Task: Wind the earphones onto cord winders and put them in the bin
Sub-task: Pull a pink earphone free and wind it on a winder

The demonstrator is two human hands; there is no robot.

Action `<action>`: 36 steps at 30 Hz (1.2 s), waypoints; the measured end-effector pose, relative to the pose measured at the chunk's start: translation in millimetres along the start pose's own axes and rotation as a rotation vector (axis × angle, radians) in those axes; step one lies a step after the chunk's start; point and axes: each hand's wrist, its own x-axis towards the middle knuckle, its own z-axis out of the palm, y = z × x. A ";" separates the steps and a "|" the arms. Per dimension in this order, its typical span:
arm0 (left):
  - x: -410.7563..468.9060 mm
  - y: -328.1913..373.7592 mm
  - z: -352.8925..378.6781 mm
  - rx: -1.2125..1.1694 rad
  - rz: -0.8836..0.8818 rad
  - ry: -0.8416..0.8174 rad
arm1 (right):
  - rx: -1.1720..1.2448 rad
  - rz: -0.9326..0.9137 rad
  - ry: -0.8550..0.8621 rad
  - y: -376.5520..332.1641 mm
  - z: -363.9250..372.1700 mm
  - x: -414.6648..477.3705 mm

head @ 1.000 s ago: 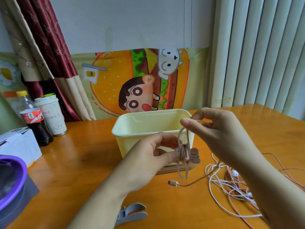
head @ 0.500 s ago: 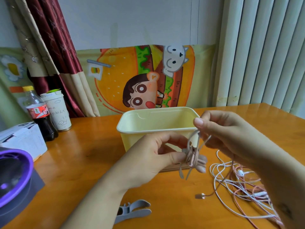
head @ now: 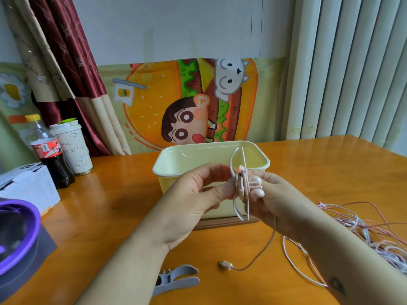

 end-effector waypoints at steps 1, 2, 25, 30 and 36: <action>0.1 0.2 0.0 -0.002 -0.006 0.008 | -0.022 -0.013 0.021 0.6 -1.2 0.9; -0.1 0.6 0.2 0.001 -0.012 0.014 | -0.041 -0.025 0.040 1.3 -2.2 1.2; 9.8 -12.5 -2.9 -0.223 -0.051 0.453 | -0.996 -0.136 -0.052 -7.7 11.0 -9.7; 7.5 -15.2 -3.1 -0.092 -0.040 0.462 | -1.240 -0.122 -0.062 -23.7 8.4 -19.1; 10.9 -14.3 -1.2 -0.328 -0.138 0.412 | -1.443 -0.255 0.018 -31.8 3.9 -22.9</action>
